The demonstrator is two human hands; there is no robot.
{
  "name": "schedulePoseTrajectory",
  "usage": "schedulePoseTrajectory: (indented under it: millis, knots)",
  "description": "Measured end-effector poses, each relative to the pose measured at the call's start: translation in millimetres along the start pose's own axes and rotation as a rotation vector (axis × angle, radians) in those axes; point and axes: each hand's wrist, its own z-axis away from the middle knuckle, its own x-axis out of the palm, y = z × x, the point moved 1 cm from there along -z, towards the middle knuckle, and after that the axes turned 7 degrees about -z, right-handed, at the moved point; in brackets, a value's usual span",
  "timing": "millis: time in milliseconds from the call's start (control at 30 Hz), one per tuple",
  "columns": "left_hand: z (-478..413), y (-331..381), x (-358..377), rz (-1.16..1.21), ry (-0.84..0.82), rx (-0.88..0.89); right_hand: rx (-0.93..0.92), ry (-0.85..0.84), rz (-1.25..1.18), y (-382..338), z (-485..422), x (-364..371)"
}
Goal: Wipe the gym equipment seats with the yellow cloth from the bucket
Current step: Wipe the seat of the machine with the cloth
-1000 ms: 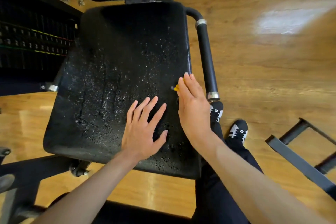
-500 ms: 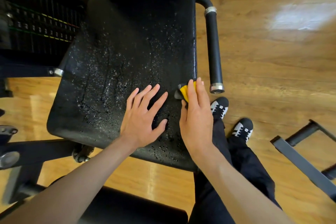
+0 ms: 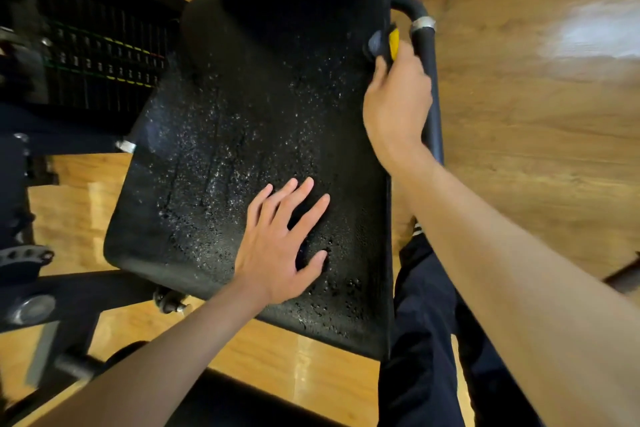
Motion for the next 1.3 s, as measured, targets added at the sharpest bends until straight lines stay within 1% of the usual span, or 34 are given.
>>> schedulePoseTrajectory:
  millis: [100, 167, 300, 400, 500, 567, 633, 733, 800, 867, 1033, 1100, 1200, 1300]
  knots:
    - [0.9, -0.5, -0.1, -0.004, -0.011, 0.004, -0.028, 0.002, -0.048, 12.1, 79.6, -18.8]
    - [0.8, -1.7, 0.4, -0.007, -0.016, 0.0, -0.064, -0.016, -0.042, 15.4, 92.2, -19.7]
    - [0.6, -0.1, 0.6, 0.004, -0.012, -0.006, -0.076, -0.029, 0.031, -5.1, 11.0, 0.8]
    - [-0.5, 0.2, 1.5, 0.007, -0.012, -0.006, -0.083, -0.039, -0.003, -16.8, -65.1, 16.3]
    - [-1.5, -0.7, 1.8, 0.001, -0.016, -0.009, -0.055, -0.086, -0.041, -16.6, -100.8, 17.8]
    - [-1.6, -0.6, 1.7, -0.006, -0.019, -0.009, 0.006, -0.099, -0.088, -16.3, -87.4, 13.3]
    - [-1.0, 0.5, 0.8, -0.009, -0.031, -0.007, 0.04, -0.087, -0.096, -8.9, -45.2, 6.9]
    - [-0.9, -0.1, 0.1, -0.01, -0.041, -0.003, -0.005, -0.049, -0.127, 7.3, 47.0, -10.4]
    - [-0.8, -1.2, 0.8, -0.01, -0.042, -0.004, -0.006, -0.037, -0.137, 15.6, 85.5, -18.4]
    - [-0.9, -1.7, 0.9, -0.014, -0.036, -0.003, -0.024, -0.045, -0.126, 15.6, 74.6, -16.4]
    - [-1.3, -0.5, 1.8, -0.017, -0.03, -0.003, -0.094, -0.047, -0.01, -11.9, -47.7, 17.3]
    - [-1.7, -0.9, 1.5, -0.017, -0.028, 0.002, -0.112, -0.056, 0.041, -17.7, -79.7, 24.1]
    - [-1.6, -1.5, 1.0, -0.026, -0.032, 0.002, -0.152, -0.046, 0.016, -14.1, -68.9, 21.1]
    - [-1.8, -0.3, -0.9, -0.026, -0.048, 0.004, -0.134, -0.053, -0.004, 5.6, 9.8, 2.8]
